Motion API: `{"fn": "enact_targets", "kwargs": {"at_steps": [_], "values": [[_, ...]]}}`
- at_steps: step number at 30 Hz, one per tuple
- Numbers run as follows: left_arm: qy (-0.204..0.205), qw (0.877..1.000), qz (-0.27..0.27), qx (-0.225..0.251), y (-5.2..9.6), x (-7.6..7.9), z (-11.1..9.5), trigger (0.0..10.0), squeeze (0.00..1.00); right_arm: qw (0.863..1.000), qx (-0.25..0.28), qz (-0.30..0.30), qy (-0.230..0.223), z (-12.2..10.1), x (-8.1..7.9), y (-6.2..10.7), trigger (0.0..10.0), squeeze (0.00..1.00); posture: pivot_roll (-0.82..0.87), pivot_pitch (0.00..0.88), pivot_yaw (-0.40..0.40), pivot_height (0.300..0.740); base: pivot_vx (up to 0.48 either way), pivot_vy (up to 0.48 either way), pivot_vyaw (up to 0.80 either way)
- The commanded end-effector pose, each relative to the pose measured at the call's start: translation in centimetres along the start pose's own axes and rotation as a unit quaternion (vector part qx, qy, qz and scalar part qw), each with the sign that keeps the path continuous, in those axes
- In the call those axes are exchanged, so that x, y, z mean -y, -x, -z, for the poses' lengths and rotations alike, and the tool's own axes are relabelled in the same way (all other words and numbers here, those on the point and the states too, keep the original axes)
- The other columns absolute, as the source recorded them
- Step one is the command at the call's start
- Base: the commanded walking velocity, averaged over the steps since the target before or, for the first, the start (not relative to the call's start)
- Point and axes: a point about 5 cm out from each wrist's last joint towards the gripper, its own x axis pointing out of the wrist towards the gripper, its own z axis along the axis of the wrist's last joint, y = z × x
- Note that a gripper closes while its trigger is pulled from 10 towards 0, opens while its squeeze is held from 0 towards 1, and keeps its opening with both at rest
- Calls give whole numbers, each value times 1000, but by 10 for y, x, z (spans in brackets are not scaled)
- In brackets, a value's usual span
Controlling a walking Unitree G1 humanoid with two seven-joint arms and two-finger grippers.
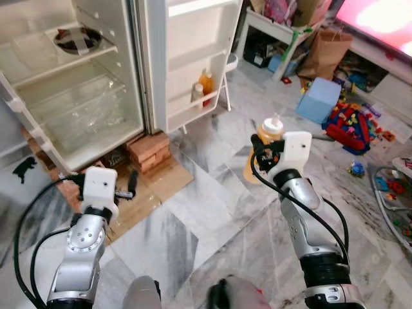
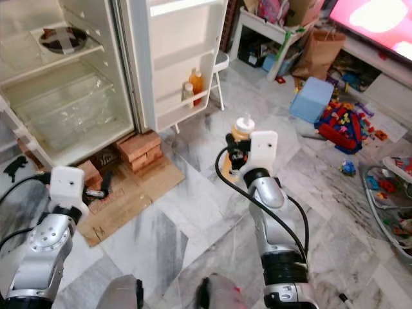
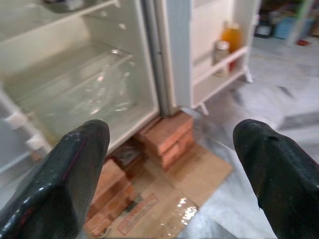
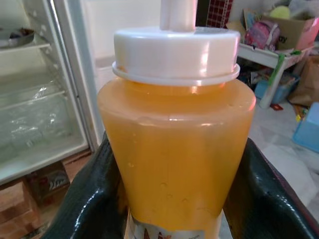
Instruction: Restocking fridge
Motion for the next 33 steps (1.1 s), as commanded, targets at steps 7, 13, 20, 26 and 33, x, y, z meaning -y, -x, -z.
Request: {"fn": "enact_targets", "kwargs": {"at_steps": [7, 13, 20, 26, 33], "values": [[31, 999, -40, -7, 1, -7, 6, 10000, 0, 999, 33, -23, 18, -12, 1, 1, 10000, 0, 75, 148, -100, 740, 163, 0, 164], [34, 999, -41, -5, 1, -4, 6, 10000, 0, 999, 36, -26, 17, -13, -1, -1, 10000, 0, 76, 148, -102, 740, 321, 0, 617], [27, 999, -32, -2, 1, -1, 6, 10000, 0, 998, 50, -40, 18, -18, -6, -3, 10000, 0, 77, 154, -96, 740, 440, 0, 151], [25, 999, -30, 0, 0, 0, 5, 10000, 0, 998, 51, -45, 18, -19, -8, -3, 10000, 0, 78, 155, -94, 740, 480, 0, 0], [18, 999, -33, -3, -2, 0, 5, 10000, 0, 997, 58, -53, 7, -21, -9, -4, 10000, 0, 80, 155, -93, 740, 468, 0, 0]]}}
